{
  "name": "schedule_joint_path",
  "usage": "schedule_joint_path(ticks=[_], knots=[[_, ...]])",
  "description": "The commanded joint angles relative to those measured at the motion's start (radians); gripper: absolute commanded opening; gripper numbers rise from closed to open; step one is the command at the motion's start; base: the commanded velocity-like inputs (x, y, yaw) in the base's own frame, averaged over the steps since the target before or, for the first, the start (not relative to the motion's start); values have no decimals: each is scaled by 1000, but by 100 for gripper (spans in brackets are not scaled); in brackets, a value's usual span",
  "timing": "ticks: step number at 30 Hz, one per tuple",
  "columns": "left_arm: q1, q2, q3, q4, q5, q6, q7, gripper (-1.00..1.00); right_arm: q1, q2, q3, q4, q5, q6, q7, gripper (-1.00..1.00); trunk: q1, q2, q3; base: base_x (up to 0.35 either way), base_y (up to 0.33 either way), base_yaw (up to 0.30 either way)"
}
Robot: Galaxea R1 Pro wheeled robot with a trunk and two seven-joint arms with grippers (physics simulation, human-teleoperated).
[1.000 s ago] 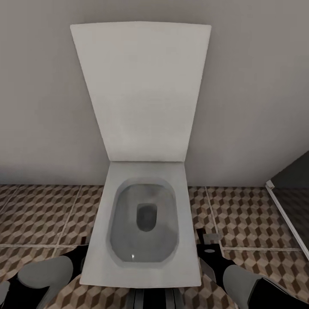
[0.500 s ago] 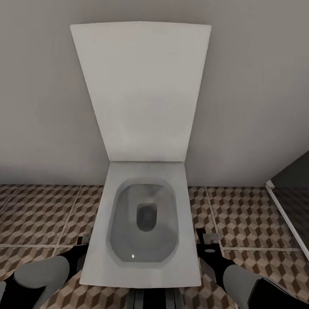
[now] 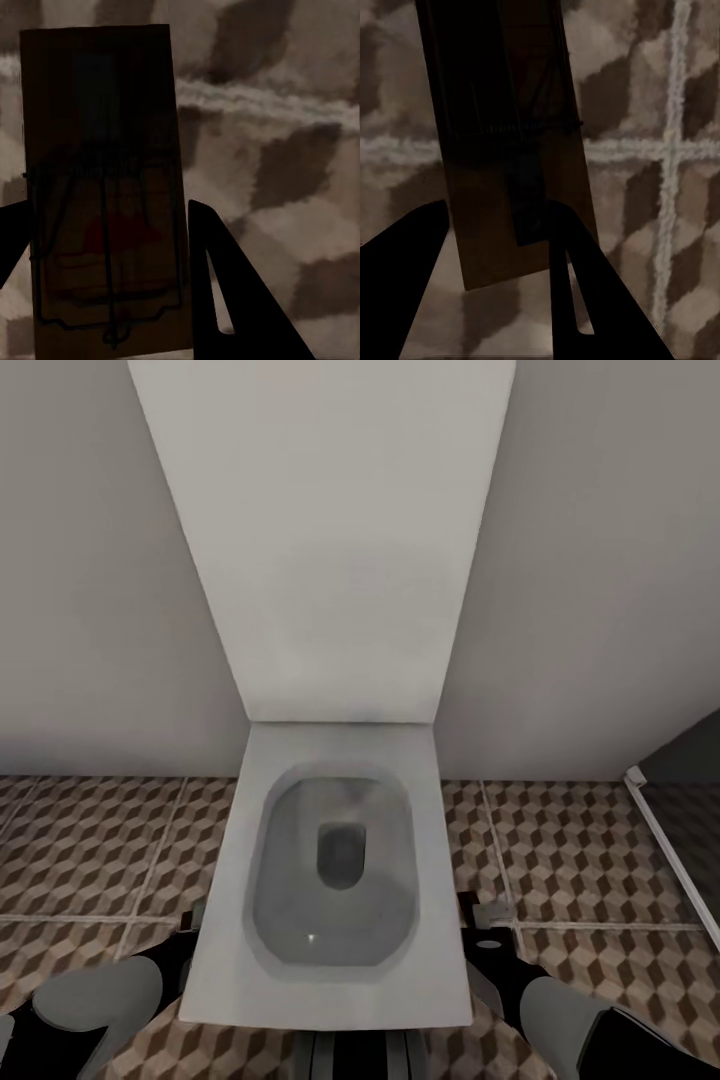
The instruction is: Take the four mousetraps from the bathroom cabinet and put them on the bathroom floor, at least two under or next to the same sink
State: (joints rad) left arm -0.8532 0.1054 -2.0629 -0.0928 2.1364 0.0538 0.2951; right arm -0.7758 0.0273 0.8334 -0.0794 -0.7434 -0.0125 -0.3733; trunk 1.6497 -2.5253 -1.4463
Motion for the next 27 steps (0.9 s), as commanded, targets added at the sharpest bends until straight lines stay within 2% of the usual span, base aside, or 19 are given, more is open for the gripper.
schedule_joint_path(ticks=[1, 27], knots=[[-1, 1, -5, -4, -3, 3, 6, -100, 0, 0, 9, 0, -10, -1, -4, -100, 0, -1, -5, 0, 0, 0], [-1, 2, -5, -4, -3, 3, 6, -100, 0, 1, 9, 1, -10, -1, -4, -100, 11, -6, -101, 0, 0, 0]])
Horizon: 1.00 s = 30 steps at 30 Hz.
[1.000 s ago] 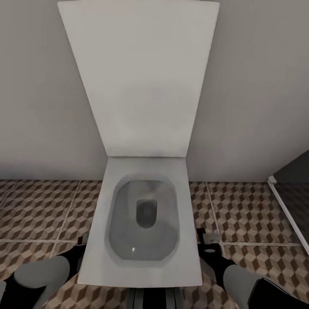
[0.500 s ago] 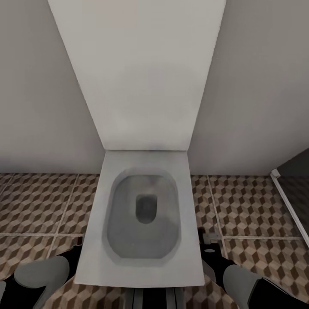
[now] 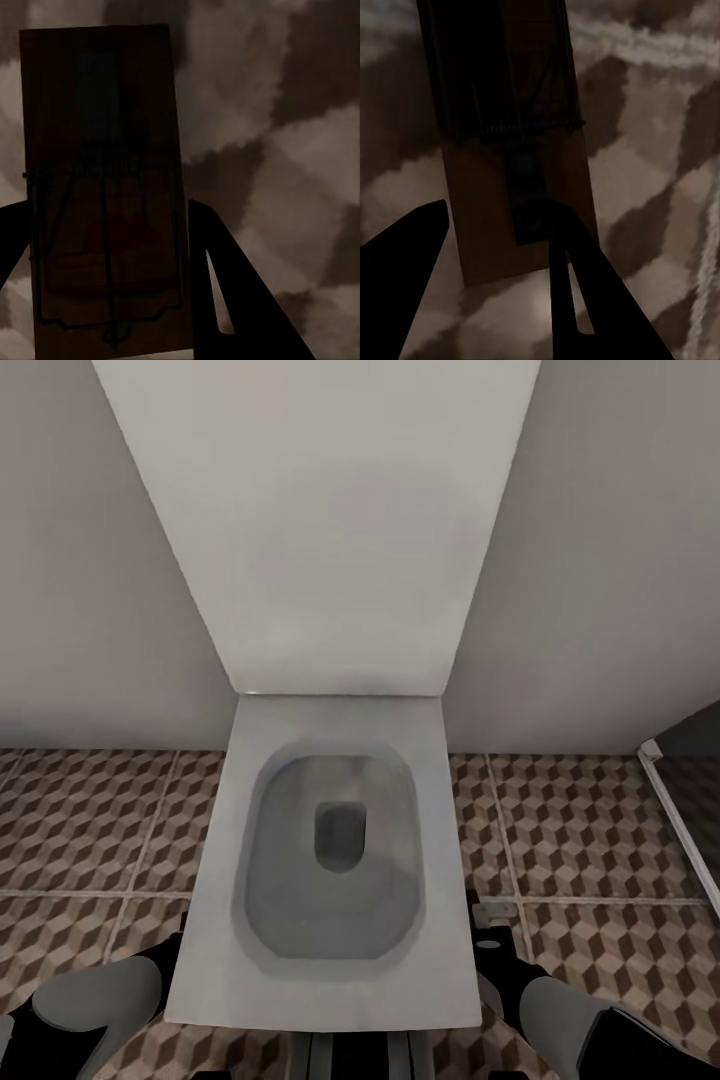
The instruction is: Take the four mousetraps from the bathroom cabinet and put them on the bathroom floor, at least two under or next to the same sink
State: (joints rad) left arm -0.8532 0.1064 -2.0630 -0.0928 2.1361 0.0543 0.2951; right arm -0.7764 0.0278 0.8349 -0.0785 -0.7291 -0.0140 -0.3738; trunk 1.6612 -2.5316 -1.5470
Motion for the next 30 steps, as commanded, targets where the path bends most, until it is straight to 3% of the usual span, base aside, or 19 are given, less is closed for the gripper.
schedule_joint_path(ticks=[1, 30], knots=[[-1, 1, -5, -4, -2, 2, 6, -100, 0, 0, 7, 0, -24, 0, -4, -100, 0, 0, -1, 0, 0, 0], [-1, 2, -9, -3, -3, 2, 9, -100, 0, 1, 7, 1, -31, 3, -5, -100, 0, 0, -1, 0, 0, 0]])
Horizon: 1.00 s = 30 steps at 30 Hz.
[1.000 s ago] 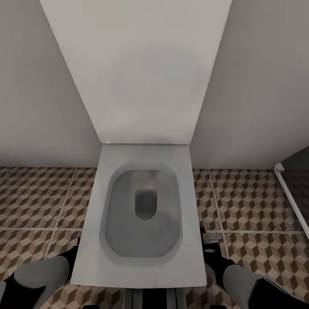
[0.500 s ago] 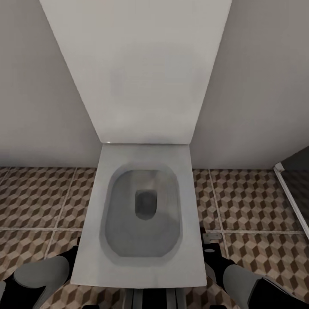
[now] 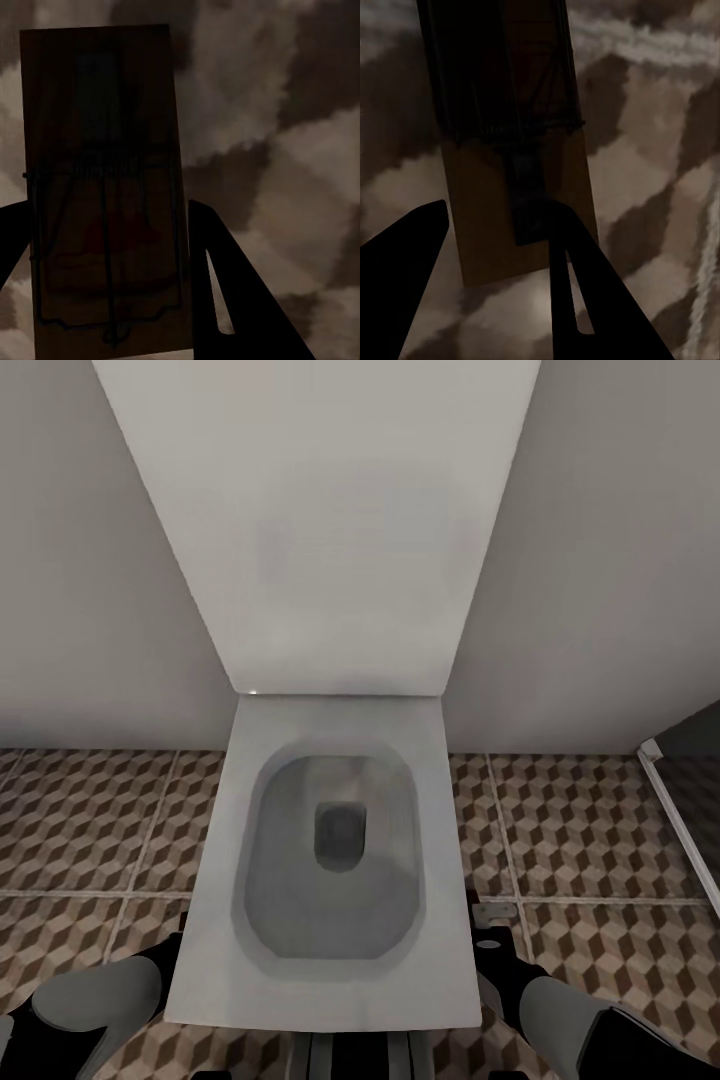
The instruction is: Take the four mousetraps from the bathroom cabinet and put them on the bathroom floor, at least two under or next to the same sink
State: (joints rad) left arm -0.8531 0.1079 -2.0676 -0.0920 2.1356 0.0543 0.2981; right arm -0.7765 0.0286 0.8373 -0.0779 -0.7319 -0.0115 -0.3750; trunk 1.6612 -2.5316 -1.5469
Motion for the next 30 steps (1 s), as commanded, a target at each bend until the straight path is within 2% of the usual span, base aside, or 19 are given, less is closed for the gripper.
schedule_joint_path(ticks=[1, 14, 27, 28, 30], knots=[[-1, 1, -5, -4, -2, 2, 6, -100, 0, 0, 5, 1, -30, 4, -3, -100, 0, 0, -1, 0, 0, 0], [-1, 1, -5, -3, -2, 6, 7, -100, 1, 3, 2, 37, -34, 19, -45, -100, 0, 0, -1, 0, 0, 0], [-1, 0, -4, 25, -2, 8, 7, -100, 0, 1, 0, 38, -33, 18, -48, -100, 0, 0, -1, 0, 0, 0], [-1, 0, -4, 27, -2, 8, 7, -100, 0, 2, 0, 38, -33, 18, -48, 100, 0, 0, -1, 0, 0, 0], [-1, -1, -4, 29, -2, 7, 7, -100, 0, 1, 0, 38, -33, 17, -48, 100, 0, 0, -1, 0, 0, 0]])
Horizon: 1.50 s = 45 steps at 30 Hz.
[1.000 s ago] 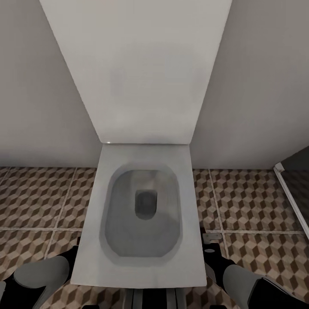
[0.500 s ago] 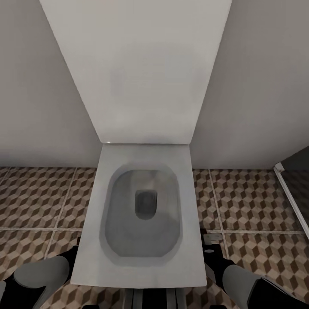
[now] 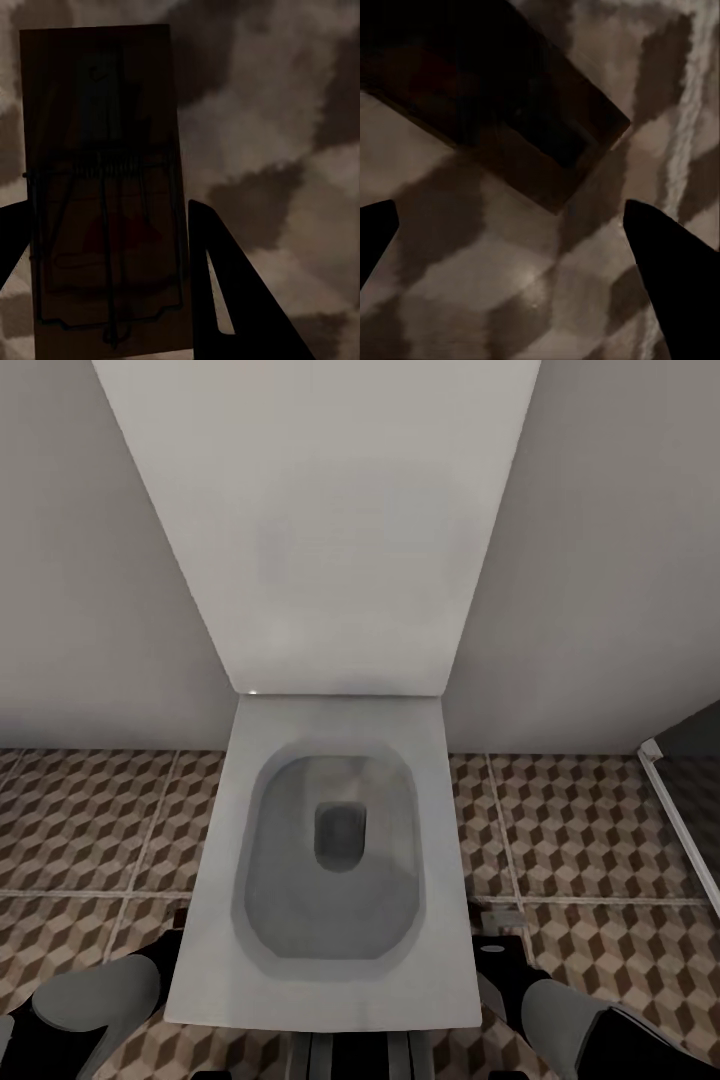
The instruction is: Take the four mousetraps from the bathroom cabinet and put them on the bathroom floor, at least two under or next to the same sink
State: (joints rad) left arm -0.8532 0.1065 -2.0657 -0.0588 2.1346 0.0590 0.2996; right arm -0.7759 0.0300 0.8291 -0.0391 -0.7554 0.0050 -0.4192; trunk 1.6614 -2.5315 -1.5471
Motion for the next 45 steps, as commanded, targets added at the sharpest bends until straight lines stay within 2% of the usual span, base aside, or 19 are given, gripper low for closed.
schedule_joint_path(ticks=[1, 45], knots=[[-1, 1, -6, -4, -1, 2, 5, -100, 0, 0, 8, -1, -9, 0, -3, 100, 0, 0, -1, 0, 0, 0], [-1, 2, -5, 1, -1, 1, 6, -100, 0, 1, 7, -2, -8, -5, -3, 100, 0, 0, -1, 0, 0, 0]])
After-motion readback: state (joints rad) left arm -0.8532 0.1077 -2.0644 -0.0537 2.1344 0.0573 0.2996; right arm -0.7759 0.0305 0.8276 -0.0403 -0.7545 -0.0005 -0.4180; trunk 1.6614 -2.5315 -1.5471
